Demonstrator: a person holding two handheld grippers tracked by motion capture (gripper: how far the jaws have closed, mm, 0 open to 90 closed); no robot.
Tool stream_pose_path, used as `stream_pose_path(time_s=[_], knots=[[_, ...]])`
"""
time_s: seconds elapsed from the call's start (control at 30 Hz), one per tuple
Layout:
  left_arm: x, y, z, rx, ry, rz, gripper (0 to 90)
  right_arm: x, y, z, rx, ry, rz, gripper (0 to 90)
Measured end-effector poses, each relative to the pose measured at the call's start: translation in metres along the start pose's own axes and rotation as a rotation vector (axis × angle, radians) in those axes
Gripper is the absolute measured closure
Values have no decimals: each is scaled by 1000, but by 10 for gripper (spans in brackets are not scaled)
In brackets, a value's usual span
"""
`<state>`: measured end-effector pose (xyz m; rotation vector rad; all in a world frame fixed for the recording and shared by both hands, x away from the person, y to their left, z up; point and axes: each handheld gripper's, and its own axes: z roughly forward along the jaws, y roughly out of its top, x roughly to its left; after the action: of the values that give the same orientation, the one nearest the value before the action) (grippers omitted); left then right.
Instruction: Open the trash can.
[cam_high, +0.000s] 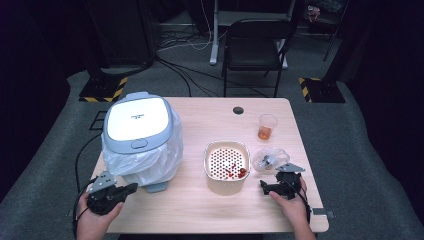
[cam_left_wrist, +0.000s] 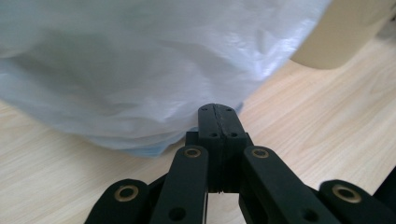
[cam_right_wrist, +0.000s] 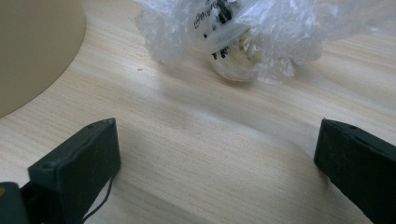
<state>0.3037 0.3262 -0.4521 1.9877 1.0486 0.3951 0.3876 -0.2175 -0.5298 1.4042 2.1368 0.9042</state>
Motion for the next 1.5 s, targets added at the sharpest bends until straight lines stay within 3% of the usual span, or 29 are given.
stream_pose_path(time_s=[0.2,0.33,0.37,0.47,0.5,0.53,0.57,0.6,0.63,0.67,0.7,0.77,0.83,0.87,0.93,1.0,1.03,1.1,1.17,1.2,1.27,1.37,1.4,1.47,1.5], knots=[[-10,2,17,40,-16,18,900,0,0,0,0,0,0,0],[-19,2,28,43,-10,40,900,0,0,0,0,0,0,0],[-23,2,32,39,-29,-4,900,0,0,0,1,0,1,0],[-26,3,41,62,-19,10,900,0,0,0,0,0,1,0],[-25,4,45,62,-9,60,900,0,0,0,0,0,0,0],[-30,3,49,63,-2,-7,900,0,0,0,0,0,1,0],[-15,9,52,84,-11,221,900,0,0,0,-1,0,0,0],[-11,10,56,92,-22,275,900,0,0,0,0,-1,1,2],[-19,5,59,88,9,135,900,0,0,0,0,0,-1,3],[-26,2,62,87,35,31,900,0,0,0,1,0,1,3],[-25,1,64,86,43,22,900,0,0,0,0,-1,1,4],[-21,2,67,91,32,60,900,1,0,0,-5,-2,8,6],[-24,-1,71,88,40,14,900,1,0,0,-6,-2,9,6],[-23,0,71,92,51,31,900,1,0,0,-6,-2,9,6],[-22,0,72,98,30,19,900,1,0,0,-6,-2,9,7],[-21,-1,73,103,42,30,900,2,0,-1,-7,-2,9,14],[-22,-2,75,92,59,15,900,2,-1,-1,-6,-1,14,19],[-22,-3,76,96,57,21,900,3,-1,-3,-11,-2,9,82],[-24,-3,77,112,70,57,900,2,0,-6,-5,-7,2,165],[-24,-4,78,109,74,46,900,3,1,-7,1,-4,5,183],[-24,-4,79,112,69,67,900,4,3,-9,19,-9,21,226],[-22,-5,80,140,76,114,900,5,5,-13,39,-14,35,228],[-24,-7,82,115,73,69,900,4,6,-15,38,-9,30,218],[-22,-9,83,141,67,85,900,5,9,-19,38,-11,43,189],[-22,-9,85,121,54,66,900,4,11,-21,33,-17,34,178]])
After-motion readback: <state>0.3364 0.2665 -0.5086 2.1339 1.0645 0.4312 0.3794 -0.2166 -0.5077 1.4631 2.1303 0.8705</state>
